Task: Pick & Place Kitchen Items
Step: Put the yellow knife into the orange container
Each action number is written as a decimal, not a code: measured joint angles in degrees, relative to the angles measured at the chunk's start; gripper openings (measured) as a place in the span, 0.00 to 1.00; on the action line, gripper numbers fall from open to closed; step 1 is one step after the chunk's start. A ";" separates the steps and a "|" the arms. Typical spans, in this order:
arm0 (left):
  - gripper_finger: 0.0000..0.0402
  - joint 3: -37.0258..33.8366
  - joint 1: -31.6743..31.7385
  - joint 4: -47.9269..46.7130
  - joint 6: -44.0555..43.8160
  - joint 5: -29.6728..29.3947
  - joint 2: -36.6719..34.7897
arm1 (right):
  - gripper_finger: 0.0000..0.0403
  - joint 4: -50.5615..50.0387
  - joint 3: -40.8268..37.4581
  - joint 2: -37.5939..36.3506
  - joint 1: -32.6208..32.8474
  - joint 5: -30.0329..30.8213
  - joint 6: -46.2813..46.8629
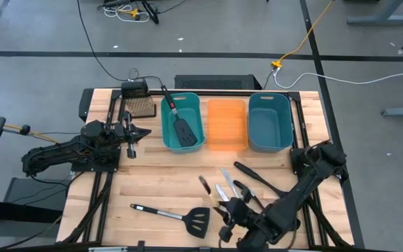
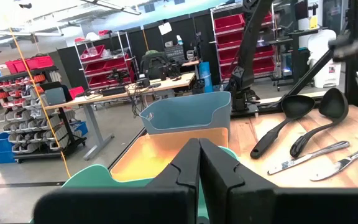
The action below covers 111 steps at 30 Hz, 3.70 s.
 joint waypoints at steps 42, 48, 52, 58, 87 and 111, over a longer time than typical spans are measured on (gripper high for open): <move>0.03 0.00 0.00 8.07 7.29 -4.86 0.00 | 0.21 12.47 -15.94 -61.85 -26.66 -32.30 -77.88; 0.03 0.00 -0.02 8.58 8.59 -6.47 0.00 | 0.21 26.05 -37.69 -78.09 -26.66 -31.82 -77.57; 0.03 0.00 -0.02 8.59 8.82 -7.15 0.00 | 0.21 39.13 -52.42 -87.07 -26.66 -27.37 -76.32; 0.03 0.00 -0.02 8.29 8.90 -7.19 0.00 | 0.21 56.25 -69.11 -91.99 -26.66 -26.22 -75.10; 0.03 0.00 -0.02 6.94 8.06 -7.34 0.00 | 0.21 63.41 -77.95 -91.88 -29.59 -9.47 -74.57; 0.03 0.00 -0.01 6.82 8.22 -7.36 0.00 | 0.21 -27.49 -0.21 -34.35 -66.31 -14.52 -52.38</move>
